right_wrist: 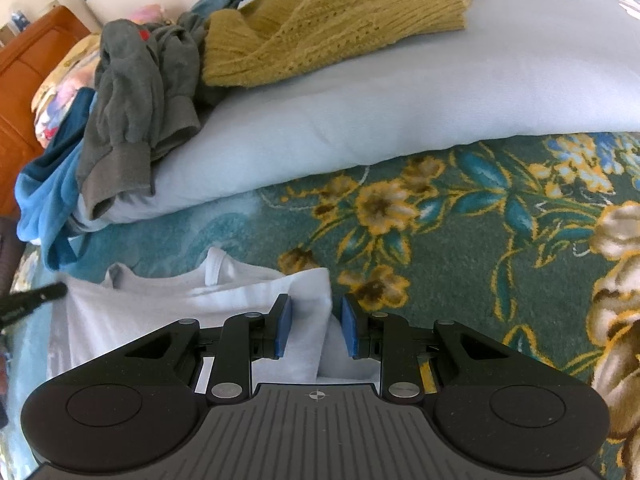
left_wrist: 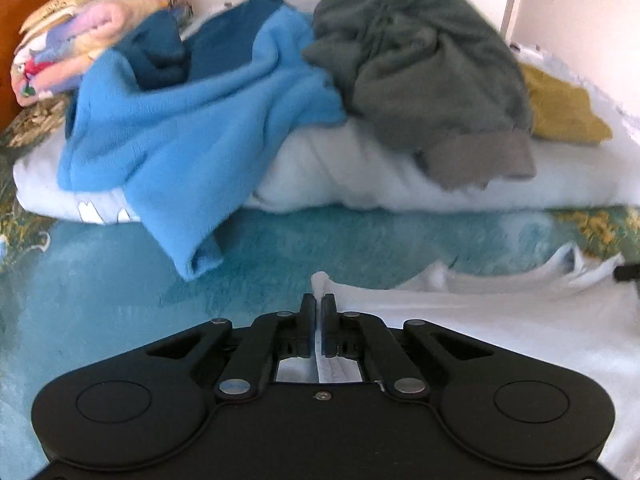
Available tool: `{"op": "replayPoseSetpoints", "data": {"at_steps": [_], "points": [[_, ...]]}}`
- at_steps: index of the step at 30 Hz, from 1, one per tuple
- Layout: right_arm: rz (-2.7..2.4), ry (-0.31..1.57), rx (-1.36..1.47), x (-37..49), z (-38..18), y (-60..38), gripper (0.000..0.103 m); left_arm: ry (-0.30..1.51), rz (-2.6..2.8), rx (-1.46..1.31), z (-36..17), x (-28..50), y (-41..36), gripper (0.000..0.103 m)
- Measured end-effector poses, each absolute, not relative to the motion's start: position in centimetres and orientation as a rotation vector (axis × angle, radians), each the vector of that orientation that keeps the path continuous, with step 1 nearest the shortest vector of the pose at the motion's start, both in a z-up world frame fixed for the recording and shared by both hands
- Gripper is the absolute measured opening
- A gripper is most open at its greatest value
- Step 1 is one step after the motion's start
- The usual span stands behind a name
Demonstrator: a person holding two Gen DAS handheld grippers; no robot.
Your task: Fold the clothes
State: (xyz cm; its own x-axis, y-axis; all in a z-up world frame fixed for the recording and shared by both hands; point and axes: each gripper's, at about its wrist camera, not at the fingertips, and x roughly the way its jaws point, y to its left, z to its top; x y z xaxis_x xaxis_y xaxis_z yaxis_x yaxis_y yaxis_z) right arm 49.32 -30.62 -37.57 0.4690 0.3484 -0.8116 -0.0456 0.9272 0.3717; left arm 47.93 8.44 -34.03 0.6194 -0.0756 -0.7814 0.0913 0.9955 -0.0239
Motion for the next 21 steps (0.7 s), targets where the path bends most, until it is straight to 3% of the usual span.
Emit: {"op": "replayPoseSetpoints", "data": {"at_steps": [2,8,21], "points": [[0.249,1.058,0.317,49.4,-37.6,-30.5,0.023,0.917,-0.095,0.028,-34.8,48.1,8.2,0.000],[0.257,1.038,0.296,49.4,-37.2,-30.2,0.003,0.905,-0.099,0.015,-35.2,47.8,7.9,0.000],[0.216,1.027,0.236,50.0,-38.1,-29.6,0.003,0.905,-0.091,0.071,-36.7,48.1,7.7,0.002]]}}
